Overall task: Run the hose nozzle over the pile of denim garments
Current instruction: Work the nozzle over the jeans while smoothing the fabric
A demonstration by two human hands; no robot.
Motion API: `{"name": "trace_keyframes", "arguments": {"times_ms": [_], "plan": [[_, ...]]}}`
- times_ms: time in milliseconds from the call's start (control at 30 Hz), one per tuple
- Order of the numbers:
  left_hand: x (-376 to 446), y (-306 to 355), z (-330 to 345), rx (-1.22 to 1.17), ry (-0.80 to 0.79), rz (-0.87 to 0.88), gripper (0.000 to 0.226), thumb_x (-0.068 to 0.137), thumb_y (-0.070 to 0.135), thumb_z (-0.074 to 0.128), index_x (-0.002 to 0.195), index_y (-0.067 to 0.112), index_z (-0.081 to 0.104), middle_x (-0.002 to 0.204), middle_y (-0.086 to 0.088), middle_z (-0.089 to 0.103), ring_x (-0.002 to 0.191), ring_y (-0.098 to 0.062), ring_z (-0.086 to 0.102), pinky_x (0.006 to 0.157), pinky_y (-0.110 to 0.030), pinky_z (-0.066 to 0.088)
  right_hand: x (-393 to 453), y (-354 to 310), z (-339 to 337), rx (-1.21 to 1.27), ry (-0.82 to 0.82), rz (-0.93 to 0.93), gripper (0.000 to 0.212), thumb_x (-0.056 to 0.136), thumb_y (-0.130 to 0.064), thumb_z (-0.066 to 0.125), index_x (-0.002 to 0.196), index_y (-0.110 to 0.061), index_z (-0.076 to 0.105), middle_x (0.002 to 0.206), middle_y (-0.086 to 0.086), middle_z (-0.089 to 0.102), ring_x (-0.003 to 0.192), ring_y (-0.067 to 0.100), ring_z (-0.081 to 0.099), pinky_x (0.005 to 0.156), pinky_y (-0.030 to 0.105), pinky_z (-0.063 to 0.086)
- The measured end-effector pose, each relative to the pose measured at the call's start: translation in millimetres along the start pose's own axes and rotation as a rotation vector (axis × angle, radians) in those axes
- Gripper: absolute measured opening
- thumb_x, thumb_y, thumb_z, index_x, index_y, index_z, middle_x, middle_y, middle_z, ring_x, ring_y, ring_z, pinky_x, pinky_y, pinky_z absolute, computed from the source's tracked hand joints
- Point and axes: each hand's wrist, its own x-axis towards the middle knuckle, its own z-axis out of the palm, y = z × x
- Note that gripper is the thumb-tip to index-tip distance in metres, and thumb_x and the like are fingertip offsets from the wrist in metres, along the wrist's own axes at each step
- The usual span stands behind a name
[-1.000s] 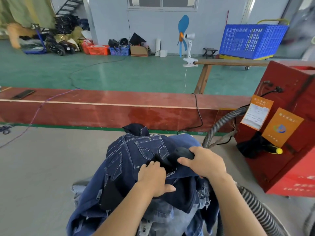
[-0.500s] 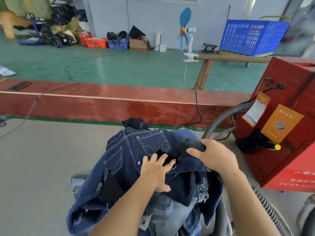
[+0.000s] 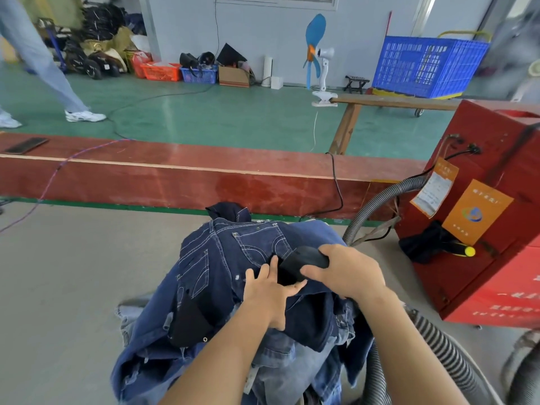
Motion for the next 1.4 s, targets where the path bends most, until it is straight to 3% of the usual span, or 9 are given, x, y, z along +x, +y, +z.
{"name": "trace_keyframes", "arguments": {"times_ms": [200, 367, 533, 633, 767, 900, 1100, 1300, 1400], "plan": [[1.8, -1.7, -2.4, 0.058, -0.053, 0.014, 0.099, 0.079, 0.040, 0.070, 0.143, 0.062, -0.002, 0.157, -0.019, -0.021, 0.144, -0.034, 0.003, 0.112, -0.053, 0.013, 11.3, 8.1, 8.6, -0.041, -0.032, 0.035, 0.030, 0.087, -0.054, 0.055, 0.081, -0.027, 0.043, 0.064, -0.010, 0.048, 0.056, 0.011, 0.047, 0.051, 0.025, 0.031], [4.2, 2.0, -2.8, 0.075, -0.101, 0.002, 0.104, 0.080, 0.037, 0.072, 0.145, 0.058, -0.007, 0.156, -0.019, -0.025, 0.145, -0.033, -0.004, 0.113, -0.053, 0.010, 17.7, -3.4, 24.4, -0.057, 0.082, 0.043, 0.030, 0.090, -0.052, 0.052, 0.098, -0.023, 0.049, 0.070, -0.009, 0.046, 0.066, 0.018, 0.048, 0.047, 0.027, 0.028], [0.5, 1.7, -2.5, 0.045, -0.099, 0.000, 0.096, 0.085, 0.033, 0.068, 0.146, 0.057, -0.004, 0.155, -0.020, -0.028, 0.145, -0.034, -0.006, 0.114, -0.053, 0.010, 21.7, 11.7, 8.7, 0.354, 0.281, 0.234, 0.034, 0.088, -0.055, 0.054, 0.097, -0.022, 0.052, 0.086, -0.003, 0.060, 0.081, 0.024, 0.055, 0.065, 0.030, 0.039], [-1.0, 3.5, -4.4, 0.058, -0.089, -0.018, 0.095, 0.087, 0.030, 0.066, 0.146, 0.057, -0.004, 0.154, -0.022, -0.029, 0.146, -0.035, -0.009, 0.113, -0.054, 0.009, 13.5, 32.9, -13.6, 0.533, 0.389, 0.303, 0.035, 0.084, -0.054, 0.059, 0.089, -0.020, 0.059, 0.066, -0.007, 0.060, 0.061, 0.015, 0.058, 0.056, 0.028, 0.037], [1.7, 11.9, -8.3, 0.107, -0.143, -0.113, 0.099, 0.090, 0.029, 0.066, 0.144, 0.057, -0.012, 0.150, -0.029, -0.032, 0.143, -0.043, -0.021, 0.112, -0.061, 0.006, 0.0, 43.5, -23.7, 0.511, 0.284, 0.221, 0.033, 0.081, -0.053, 0.064, 0.078, -0.021, 0.061, 0.055, -0.003, 0.063, 0.050, 0.013, 0.061, 0.057, 0.031, 0.047], [4.1, 19.2, -8.1, 0.140, -0.182, -0.182, 0.100, 0.093, 0.028, 0.063, 0.141, 0.056, -0.020, 0.149, -0.034, -0.028, 0.140, -0.051, -0.022, 0.109, -0.067, 0.004, -5.6, 30.3, -13.4, 0.247, 0.079, 0.099, 0.041, 0.078, -0.061, 0.062, 0.074, -0.021, 0.054, 0.059, -0.003, 0.062, 0.051, 0.011, 0.060, 0.060, 0.029, 0.049], [3.3, 20.3, -7.6, 0.082, -0.203, -0.165, 0.098, 0.093, 0.030, 0.062, 0.142, 0.056, -0.019, 0.150, -0.034, -0.026, 0.139, -0.051, -0.022, 0.109, -0.068, 0.002, 11.5, 0.1, 8.5, -0.050, 0.016, -0.008, 0.033, 0.085, -0.057, 0.056, 0.084, -0.024, 0.049, 0.068, -0.010, 0.052, 0.062, 0.013, 0.050, 0.054, 0.027, 0.035], [-2.1, 14.9, -9.4, 0.060, -0.202, -0.126, 0.103, 0.090, 0.027, 0.067, 0.144, 0.054, -0.017, 0.150, -0.034, -0.026, 0.140, -0.049, -0.024, 0.111, -0.066, 0.001, 23.6, -8.3, 12.9, 0.165, 0.093, 0.072, 0.036, 0.088, -0.057, 0.055, 0.084, -0.023, 0.046, 0.071, -0.006, 0.055, 0.070, 0.018, 0.055, 0.051, 0.026, 0.035], [-2.8, 12.3, -10.9, 0.057, -0.223, -0.107, 0.104, 0.090, 0.027, 0.067, 0.143, 0.055, -0.017, 0.150, -0.034, -0.027, 0.140, -0.048, -0.025, 0.111, -0.066, 0.000, 19.0, 6.5, -6.5, 0.277, 0.122, 0.056, 0.032, 0.086, -0.056, 0.058, 0.086, -0.023, 0.056, 0.067, -0.003, 0.063, 0.061, 0.017, 0.063, 0.061, 0.030, 0.050]]}}
